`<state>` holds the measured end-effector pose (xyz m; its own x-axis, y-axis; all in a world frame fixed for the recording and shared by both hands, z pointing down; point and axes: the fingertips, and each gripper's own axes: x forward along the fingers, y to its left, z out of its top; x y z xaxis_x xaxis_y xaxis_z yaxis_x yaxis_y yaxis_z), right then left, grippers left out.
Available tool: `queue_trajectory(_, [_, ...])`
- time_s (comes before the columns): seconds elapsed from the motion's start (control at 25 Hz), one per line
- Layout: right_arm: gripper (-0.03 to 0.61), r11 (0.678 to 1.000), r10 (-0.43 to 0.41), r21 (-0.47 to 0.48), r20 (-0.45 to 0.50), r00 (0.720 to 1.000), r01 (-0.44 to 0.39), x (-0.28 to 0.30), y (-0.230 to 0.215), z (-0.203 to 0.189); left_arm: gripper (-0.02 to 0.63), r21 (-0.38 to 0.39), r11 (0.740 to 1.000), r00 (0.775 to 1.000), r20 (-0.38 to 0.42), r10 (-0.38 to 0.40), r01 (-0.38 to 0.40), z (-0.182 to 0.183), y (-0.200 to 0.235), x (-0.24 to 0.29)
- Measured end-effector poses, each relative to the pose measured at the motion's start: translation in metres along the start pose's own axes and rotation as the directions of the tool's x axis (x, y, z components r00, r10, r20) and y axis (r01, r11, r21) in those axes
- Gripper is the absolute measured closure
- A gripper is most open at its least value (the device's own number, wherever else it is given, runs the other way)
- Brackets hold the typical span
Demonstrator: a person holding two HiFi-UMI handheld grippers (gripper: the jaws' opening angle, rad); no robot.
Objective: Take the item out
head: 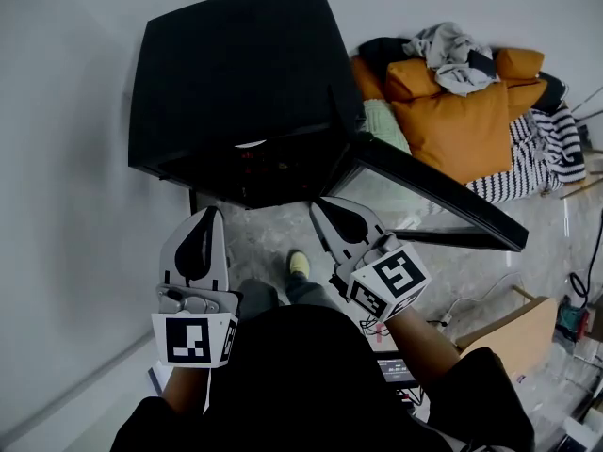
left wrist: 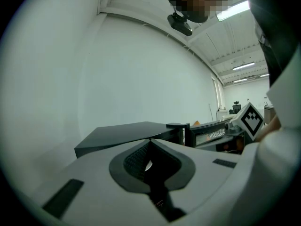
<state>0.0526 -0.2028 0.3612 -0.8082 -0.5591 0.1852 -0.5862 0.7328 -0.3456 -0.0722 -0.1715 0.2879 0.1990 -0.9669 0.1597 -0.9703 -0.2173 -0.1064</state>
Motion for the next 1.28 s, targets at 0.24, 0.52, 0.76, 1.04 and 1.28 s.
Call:
queue_trajectory(0.24, [0.574,1.000,-0.015,0.007,-0.011,1.000,0.015,0.002,-0.007,-0.003,0.606,-0.004,1.000,1.000,-0.011,-0.006,0.006,-0.004,0.000,0.005])
queue_trajectory(0.52, [0.574,0.999,-0.032,0.020,-0.018,0.999,0.032,0.006,-0.010,-0.004,0.606,-0.010,0.999,0.999,-0.018,-0.036,0.036,-0.007,0.004,0.014])
queue_trajectory(0.76, [0.574,0.998,-0.060,0.016,-0.023,0.998,0.061,0.015,-0.011,-0.003,0.606,-0.009,0.996,0.996,-0.005,-0.084,0.084,-0.007,0.011,0.024])
queue_trajectory(1.04, [0.574,0.993,-0.110,0.044,-0.032,0.993,0.112,0.028,-0.010,-0.007,0.606,-0.016,0.993,0.993,0.011,-0.113,0.114,-0.011,0.028,0.020])
queue_trajectory(1.28, [0.574,0.989,-0.131,0.063,-0.072,0.989,0.136,0.057,0.001,-0.026,0.606,-0.015,0.995,0.994,0.023,-0.102,0.103,-0.014,0.057,0.007])
